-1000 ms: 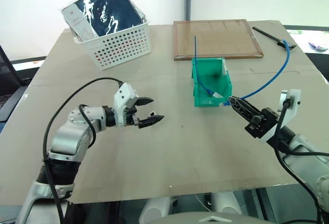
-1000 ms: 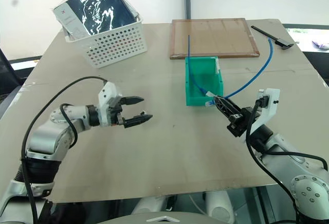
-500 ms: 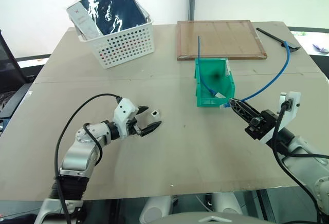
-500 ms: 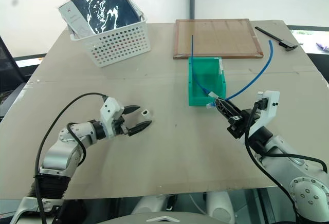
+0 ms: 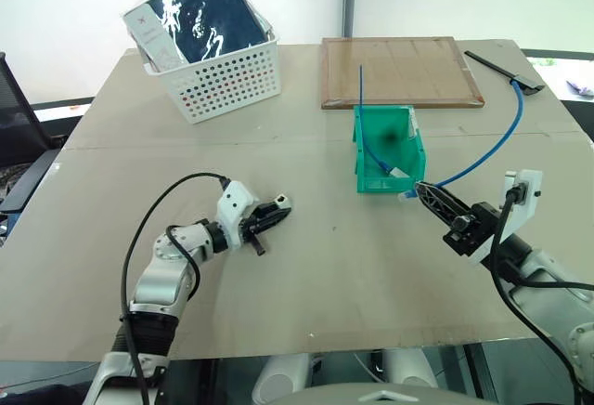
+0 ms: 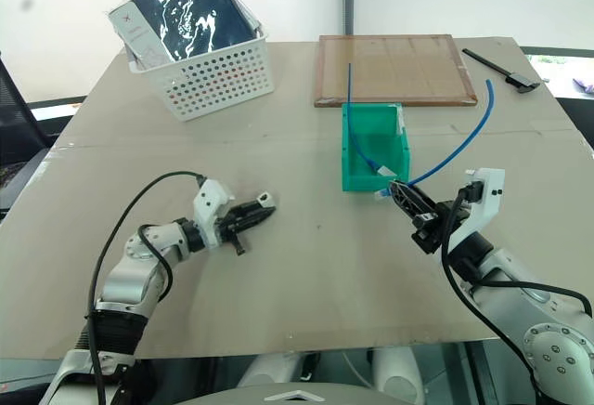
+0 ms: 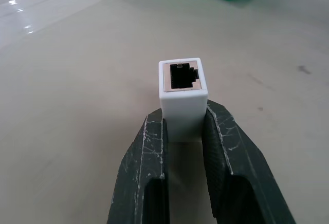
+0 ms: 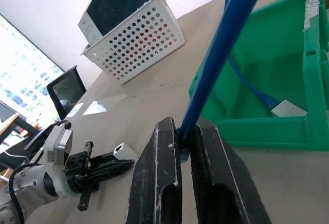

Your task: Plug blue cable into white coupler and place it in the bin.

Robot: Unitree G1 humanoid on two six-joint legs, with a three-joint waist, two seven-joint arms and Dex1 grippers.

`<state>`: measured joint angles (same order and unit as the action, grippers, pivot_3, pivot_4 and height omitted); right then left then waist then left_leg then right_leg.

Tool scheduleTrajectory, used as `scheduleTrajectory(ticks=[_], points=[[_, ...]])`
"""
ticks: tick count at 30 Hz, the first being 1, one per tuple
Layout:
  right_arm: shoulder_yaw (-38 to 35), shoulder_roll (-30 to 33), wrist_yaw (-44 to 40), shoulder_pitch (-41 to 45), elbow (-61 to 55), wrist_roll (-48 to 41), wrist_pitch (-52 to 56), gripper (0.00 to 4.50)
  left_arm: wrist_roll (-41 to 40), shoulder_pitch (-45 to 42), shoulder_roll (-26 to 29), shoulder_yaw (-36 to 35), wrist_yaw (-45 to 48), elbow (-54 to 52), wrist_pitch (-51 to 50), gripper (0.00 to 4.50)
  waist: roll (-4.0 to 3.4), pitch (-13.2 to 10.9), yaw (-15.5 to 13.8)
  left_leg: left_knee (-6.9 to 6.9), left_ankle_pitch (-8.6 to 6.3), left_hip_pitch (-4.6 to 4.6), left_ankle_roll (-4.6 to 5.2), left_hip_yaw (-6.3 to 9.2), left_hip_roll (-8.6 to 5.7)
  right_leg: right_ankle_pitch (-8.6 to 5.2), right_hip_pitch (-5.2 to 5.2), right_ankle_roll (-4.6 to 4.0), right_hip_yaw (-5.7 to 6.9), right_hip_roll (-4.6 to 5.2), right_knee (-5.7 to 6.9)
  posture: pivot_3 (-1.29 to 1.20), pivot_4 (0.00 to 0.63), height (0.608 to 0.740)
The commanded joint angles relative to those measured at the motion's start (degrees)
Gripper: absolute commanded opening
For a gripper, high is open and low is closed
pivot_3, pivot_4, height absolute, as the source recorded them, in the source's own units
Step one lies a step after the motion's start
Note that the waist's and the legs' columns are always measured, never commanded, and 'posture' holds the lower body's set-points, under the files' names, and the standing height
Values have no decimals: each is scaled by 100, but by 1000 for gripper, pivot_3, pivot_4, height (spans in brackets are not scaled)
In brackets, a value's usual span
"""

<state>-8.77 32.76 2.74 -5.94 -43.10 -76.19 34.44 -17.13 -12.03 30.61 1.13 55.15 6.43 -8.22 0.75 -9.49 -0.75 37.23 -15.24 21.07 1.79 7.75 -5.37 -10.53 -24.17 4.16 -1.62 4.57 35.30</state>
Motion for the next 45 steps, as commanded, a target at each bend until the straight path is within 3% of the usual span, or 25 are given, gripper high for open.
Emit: scheduleTrajectory(ticks=[1,8,12,21,27,45], points=[[-97,362,-421,55,-353,509,7,0,-229,-425,82,319,741,-185,-138,298,0,0,-15,1,0,3,0,1,-1,0,0,0,3,1,0,0,150,740],[190,1231,-1652,471,-178,1491,189,0,269,-1534,-344,1284,1474,570,109,298,2,0,6,8,0,5,1,-2,-3,0,3,2,6,1,-2,0,150,740],[793,1669,-2482,1162,210,2511,170,0,699,-2139,-701,1707,1593,1267,393,298,8,-4,21,8,0,6,1,-6,-2,-5,2,10,4,-1,-3,0,150,740],[2296,1304,-3950,3018,1629,4134,-28,0,1308,-2602,-985,2037,1626,2138,1136,298,12,-5,15,16,13,32,-21,12,-3,4,-2,0,21,0,-35,0,150,740],[2775,982,-4763,3596,2422,4857,-287,0,1433,-2589,-1061,2012,1568,2164,1316,298,13,-4,-7,26,15,55,-24,31,-8,7,-9,4,42,1,-40,0,150,740],[2834,959,-5692,3502,2678,5504,3,0,1535,-2641,-1225,1980,1463,2254,1345,298,10,3,-11,34,18,71,-28,42,-26,10,-24,4,48,15,-29,0,150,740]])
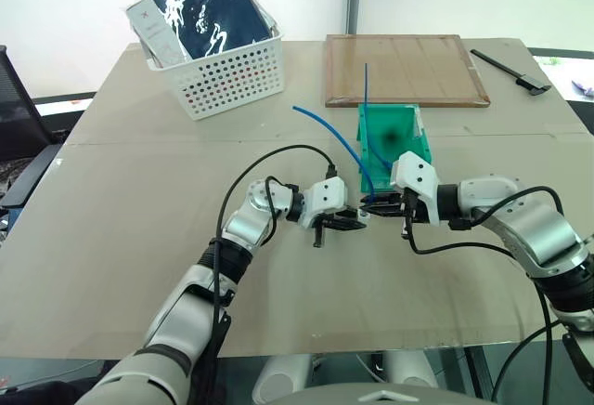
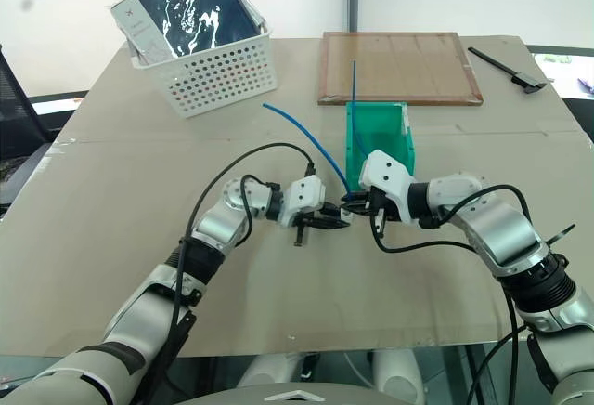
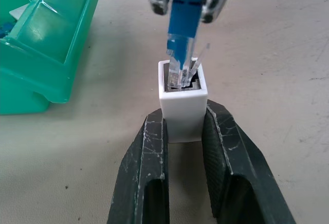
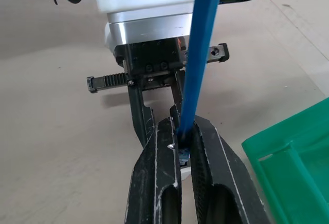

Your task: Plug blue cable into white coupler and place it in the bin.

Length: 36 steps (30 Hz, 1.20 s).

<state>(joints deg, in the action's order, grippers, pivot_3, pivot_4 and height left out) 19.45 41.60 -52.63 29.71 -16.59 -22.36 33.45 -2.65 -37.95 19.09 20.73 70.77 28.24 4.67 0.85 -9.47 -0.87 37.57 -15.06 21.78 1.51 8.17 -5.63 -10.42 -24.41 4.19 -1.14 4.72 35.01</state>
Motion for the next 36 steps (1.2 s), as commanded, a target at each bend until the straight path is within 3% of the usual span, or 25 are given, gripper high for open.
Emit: scheduleTrajectory(ticks=[1,25,36], points=[[1,73,-190,-58,38,126,126,0,94,-52,-78,13,-97,84,67,298,0,1,1,1,0,-1,0,1,-1,0,2,0,1,1,0,0,150,740],[194,-172,-1054,673,930,446,423,0,175,18,-217,-32,-240,72,172,298,-4,4,-10,49,-3,4,4,16,-12,7,25,12,19,14,2,0,150,740],[839,-361,-1096,200,1414,1329,-301,0,149,40,-254,-47,-290,46,90,298,-6,54,7,53,-4,-12,5,16,-12,7,41,14,19,11,6,0,150,740]])
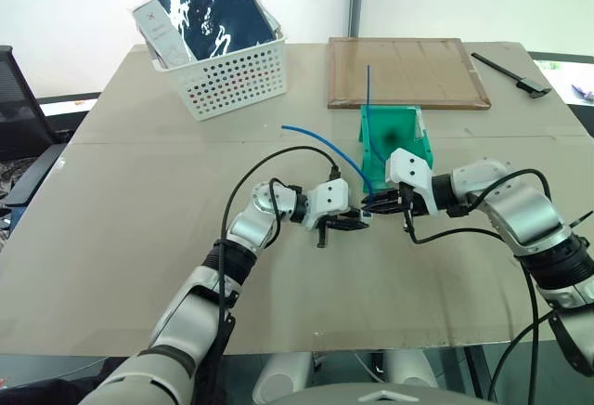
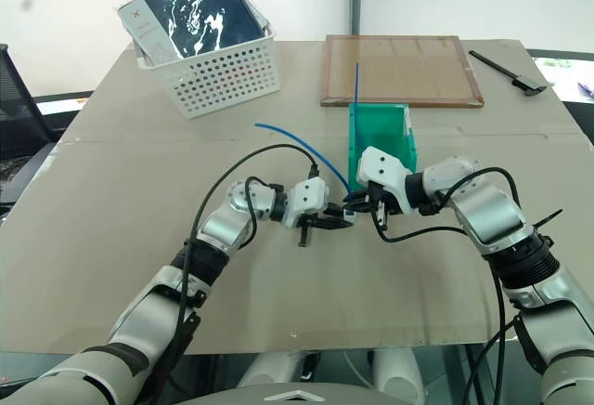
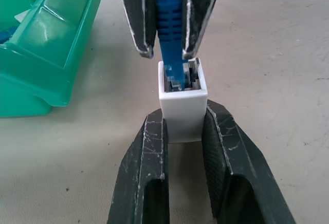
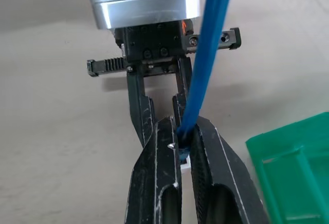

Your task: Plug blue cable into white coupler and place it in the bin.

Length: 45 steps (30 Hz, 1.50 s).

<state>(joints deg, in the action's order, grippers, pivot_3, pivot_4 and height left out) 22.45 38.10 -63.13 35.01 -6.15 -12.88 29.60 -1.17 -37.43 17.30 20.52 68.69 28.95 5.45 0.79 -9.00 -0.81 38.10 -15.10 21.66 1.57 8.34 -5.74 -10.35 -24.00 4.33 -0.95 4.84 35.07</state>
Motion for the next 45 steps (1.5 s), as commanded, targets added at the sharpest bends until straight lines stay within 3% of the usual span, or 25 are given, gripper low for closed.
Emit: scheduleTrajectory(ticks=[1,6,9,16,17,19,24,27,30,35,41,45], points=[[528,-12,-69,-374,317,390,84,0,0,-16,-77,-29,-89,-17,3,298,-1,16,3,0,-1,-3,2,0,0,0,3,1,0,-1,0,0,150,740],[29,-256,113,-389,247,310,-537,0,-41,-7,-103,-71,-140,-7,-80,298,-1,49,0,0,-14,-14,24,2,2,-1,12,1,0,-4,2,0,150,740],[-739,-557,327,-448,-100,-229,-594,862,-100,58,-84,-124,-167,-162,-234,298,-3,46,4,0,-14,-13,23,2,2,-1,10,1,-3,-4,4,0,150,740],[-2224,-403,961,-1622,-1423,-757,-803,4135,-486,364,143,-440,-242,-1113,-1281,298,-5,40,3,10,0,34,0,-1,-6,-2,-52,-2,-14,4,43,0,150,740],[-2434,-312,1019,-1896,-1749,-798,-821,4437,-574,405,195,-505,-254,-1277,-1479,298,-6,39,5,10,-1,33,-1,-2,-5,-2,-52,-2,-15,3,43,0,150,740],[-2875,-228,1268,-2439,-2387,-939,-664,4437,-801,454,269,-695,-356,-1627,-1965,298,-7,38,5,4,-1,35,0,-5,-5,-2,-60,-2,-18,3,46,0,150,740],[-3914,-594,2376,-4306,-3913,-814,-375,4437,-1828,-29,16,-1648,-1444,-2726,-4416,298,-2,35,-4,7,-16,38,25,0,-4,-5,-61,2,-16,4,59,0,150,740],[-4134,-938,2865,-5349,-4371,-434,-504,4437,-2400,-776,-183,-2025,-1972,-2810,-5996,298,0,33,-18,14,-16,25,27,-3,-4,-18,-45,23,-15,1,62,0,150,740],[-4202,-1220,3198,-5868,-4603,-307,-609,4437,-2562,-1497,-415,-2168,-2448,-2395,-6873,298,-1,32,9,16,-16,9,26,-8,-3,-23,-31,31,-17,-2,64,0,150,740],[-4311,-1578,3623,-6298,-4799,-141,-762,4437,-2286,-2766,-931,-2196,-3138,-652,-7082,298,1,31,10,16,-16,-4,25,-12,0,-27,-22,39,-22,-9,64,0,150,740],[-4260,-1610,3687,-6461,-4778,-106,-904,4437,-1907,-3946,-1364,-2209,-3165,1844,-5821,298,5,22,12,14,-2,1,-1,-17,-1,-28,-25,39,-26,-9,59,0,150,740],[-4326,-1535,3640,-6490,-4779,-148,-908,4500,-1714,-4399,-1323,-2266,-3260,2731,-5534,2265,3,17,21,9,-1,4,-1,-21,-1,-31,-32,42,-31,-9,56,0,150,740]])
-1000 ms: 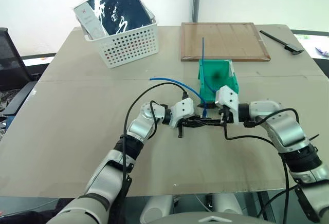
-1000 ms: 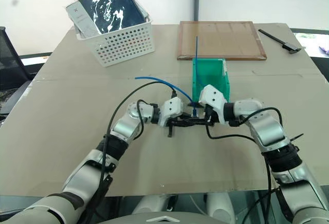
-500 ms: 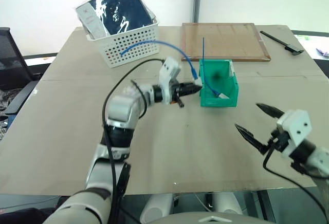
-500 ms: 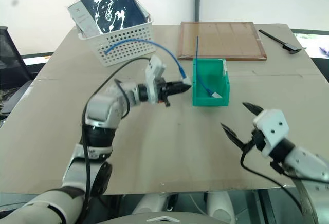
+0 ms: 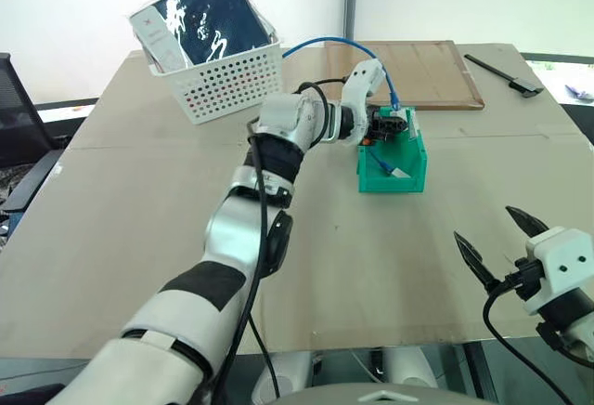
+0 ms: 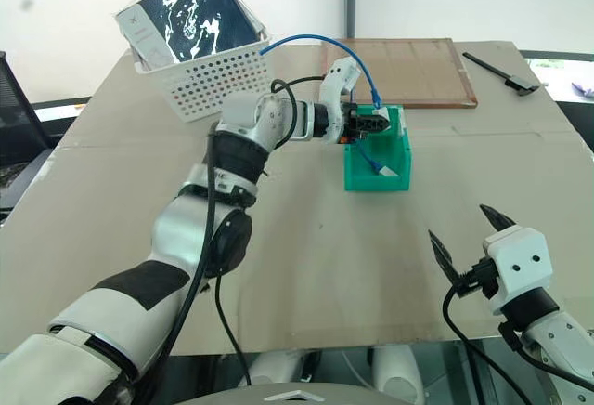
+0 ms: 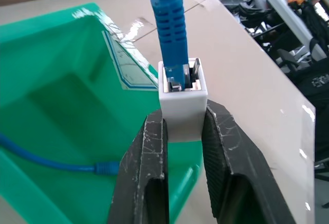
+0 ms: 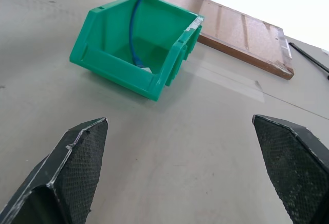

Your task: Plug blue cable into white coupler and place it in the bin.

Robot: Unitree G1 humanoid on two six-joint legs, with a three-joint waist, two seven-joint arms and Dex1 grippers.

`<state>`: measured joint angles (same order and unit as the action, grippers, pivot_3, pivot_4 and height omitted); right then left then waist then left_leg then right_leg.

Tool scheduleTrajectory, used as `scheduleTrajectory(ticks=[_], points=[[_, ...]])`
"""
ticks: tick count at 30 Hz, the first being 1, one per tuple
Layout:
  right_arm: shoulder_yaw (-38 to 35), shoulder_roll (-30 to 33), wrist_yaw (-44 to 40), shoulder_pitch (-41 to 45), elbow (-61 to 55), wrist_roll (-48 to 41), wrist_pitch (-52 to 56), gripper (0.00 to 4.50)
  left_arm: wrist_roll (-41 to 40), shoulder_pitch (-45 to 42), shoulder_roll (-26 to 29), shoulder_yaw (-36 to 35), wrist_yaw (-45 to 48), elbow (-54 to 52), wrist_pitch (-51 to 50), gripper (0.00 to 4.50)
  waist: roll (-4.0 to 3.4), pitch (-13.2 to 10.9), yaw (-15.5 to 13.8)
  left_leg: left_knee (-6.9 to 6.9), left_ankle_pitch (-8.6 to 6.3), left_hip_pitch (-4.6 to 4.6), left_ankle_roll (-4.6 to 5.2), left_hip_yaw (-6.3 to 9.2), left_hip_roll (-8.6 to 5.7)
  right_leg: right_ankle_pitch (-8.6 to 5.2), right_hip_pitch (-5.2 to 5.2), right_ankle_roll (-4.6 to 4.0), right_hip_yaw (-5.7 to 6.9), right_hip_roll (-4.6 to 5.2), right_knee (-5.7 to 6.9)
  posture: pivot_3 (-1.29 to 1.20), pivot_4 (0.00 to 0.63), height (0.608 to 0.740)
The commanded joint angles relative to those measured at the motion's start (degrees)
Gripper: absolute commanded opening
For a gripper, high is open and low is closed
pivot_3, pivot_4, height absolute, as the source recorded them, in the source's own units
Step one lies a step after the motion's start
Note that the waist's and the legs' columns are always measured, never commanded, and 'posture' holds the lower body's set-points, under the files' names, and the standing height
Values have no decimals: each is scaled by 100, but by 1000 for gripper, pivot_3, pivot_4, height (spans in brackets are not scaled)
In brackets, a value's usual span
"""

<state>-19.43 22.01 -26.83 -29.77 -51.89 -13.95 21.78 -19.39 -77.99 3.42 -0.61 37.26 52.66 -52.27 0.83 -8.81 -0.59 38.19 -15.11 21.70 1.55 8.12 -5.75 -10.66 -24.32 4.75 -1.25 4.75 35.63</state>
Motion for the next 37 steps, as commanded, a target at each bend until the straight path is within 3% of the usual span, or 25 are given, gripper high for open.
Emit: scheduleTrajectory(ticks=[1,3,7,10,11,14,15,17,19,28,37], points=[[-146,95,3,7,-205,-59,-110,4500,91,-405,117,-204,-118,434,163,2757,1,-7,0,0,0,2,0,0,0,-1,-1,1,0,0,0,0,150,740],[-151,140,-1,95,-168,-93,-80,4500,-87,-455,260,-304,157,352,-294,3558,1,-15,2,0,0,5,0,0,-1,-2,-3,3,-2,2,-1,0,150,740],[-189,311,-80,393,47,-230,-11,4500,-630,-79,778,-805,379,-439,-1182,3558,-1,-31,62,0,0,5,0,-1,-1,-2,-4,4,-2,2,1,0,150,740],[-343,542,-254,670,253,-489,70,4500,-645,1441,1443,-585,559,-2671,-1024,3558,-22,-21,208,-6,0,-4,0,-5,2,-2,-4,3,-9,2,4,0,150,740],[-379,601,-281,762,321,-552,81,4500,-605,1956,1671,-406,671,-3390,-831,3558,2,-35,154,-21,0,-18,-2,-23,8,4,-4,-6,-33,2,2,0,150,740],[-541,852,-486,1089,652,-812,114,4500,-862,3509,2236,-600,1006,-5152,-469,3558,-1,-35,160,-44,2,-24,-4,-27,9,12,-15,-27,-44,-2,16,0,150,740],[-601,949,-589,1182,764,-911,145,4500,-977,3975,2352,-763,1131,-5610,-317,3982,-2,-35,153,-45,1,-19,-4,-49,11,13,-29,-29,-65,5,12,0,150,740],[-685,1139,-780,1301,948,-1060,174,4500,-1204,4646,2427,-1102,1112,-6213,-140,4393,4,-37,122,-50,1,-13,-3,-58,13,13,-43,-30,-80,2,5,0,150,740],[-760,1312,-943,1378,1114,-1210,210,4500,-1037,5291,2634,-1068,1138,-6676,336,4460,6,-38,80,-50,1,-5,-2,-56,11,13,-45,-31,-76,6,8,0,150,740],[-1091,2051,-1858,1278,1803,-1594,211,4500,-935,8046,3097,-1465,1660,-7491,2116,4460,7,-36,-40,-56,-17,-8,31,-62,11,9,-37,-35,-69,15,0,0,150,740],[-1524,2180,-2319,652,2100,-1496,14,4500,-989,8983,3749,-1719,2239,-7306,2629,4460,7,-36,-28,-55,-21,-8,38,-62,15,6,-35,-35,-62,14,-2,0,150,740]])
